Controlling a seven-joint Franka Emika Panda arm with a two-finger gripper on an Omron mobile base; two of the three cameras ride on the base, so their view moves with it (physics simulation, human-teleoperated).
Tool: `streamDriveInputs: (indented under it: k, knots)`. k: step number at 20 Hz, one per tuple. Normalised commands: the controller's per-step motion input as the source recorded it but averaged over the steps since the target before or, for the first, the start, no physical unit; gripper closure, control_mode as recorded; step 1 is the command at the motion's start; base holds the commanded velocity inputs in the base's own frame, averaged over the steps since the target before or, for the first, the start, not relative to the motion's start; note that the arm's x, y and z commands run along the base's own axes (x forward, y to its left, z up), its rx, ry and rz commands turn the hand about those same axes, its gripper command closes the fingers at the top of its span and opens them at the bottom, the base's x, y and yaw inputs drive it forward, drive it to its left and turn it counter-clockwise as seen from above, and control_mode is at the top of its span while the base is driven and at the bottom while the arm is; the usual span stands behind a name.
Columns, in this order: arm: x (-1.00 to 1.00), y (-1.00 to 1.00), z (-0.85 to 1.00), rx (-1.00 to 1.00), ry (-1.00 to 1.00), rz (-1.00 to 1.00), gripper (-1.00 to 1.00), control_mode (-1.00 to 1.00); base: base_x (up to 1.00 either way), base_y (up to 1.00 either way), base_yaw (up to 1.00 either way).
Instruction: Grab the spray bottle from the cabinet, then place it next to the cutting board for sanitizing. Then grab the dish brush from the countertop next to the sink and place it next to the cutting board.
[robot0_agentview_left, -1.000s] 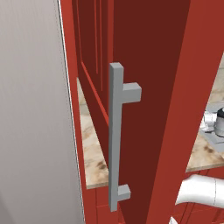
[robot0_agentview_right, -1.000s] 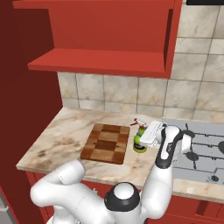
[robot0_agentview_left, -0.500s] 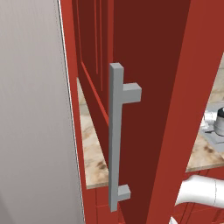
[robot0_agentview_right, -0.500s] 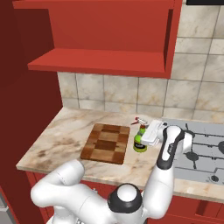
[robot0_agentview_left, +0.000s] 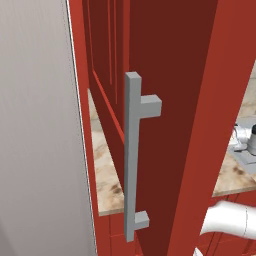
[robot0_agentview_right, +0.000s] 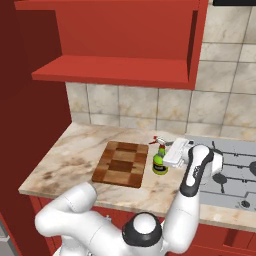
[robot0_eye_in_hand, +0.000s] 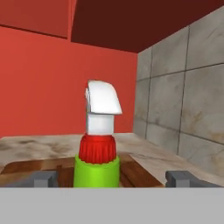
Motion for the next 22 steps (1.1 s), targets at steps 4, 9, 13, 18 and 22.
streamDriveInputs:
  k: [4,9,13,18,22]
  knots:
    - [-0.28,-0.17,0.21,0.0,0.0,-0.09,-1.0,-1.0,0.0,0.0,0.0]
    - [-0.56,-0.1,0.3,0.0,0.01,-0.16,-1.0,-1.0,0.0,0.0,0.0]
    - [-0.99,-0.04,0.56,-0.01,-0.04,-0.28,-1.0,-1.0,0.0,0.0,0.0]
    - [-0.91,0.04,0.83,-0.02,-0.03,-0.27,-1.0,-1.0,0.0,0.0,0.0]
    - [-0.64,0.18,0.64,0.0,0.04,-0.19,-1.0,-1.0,0.0,0.0,0.0]
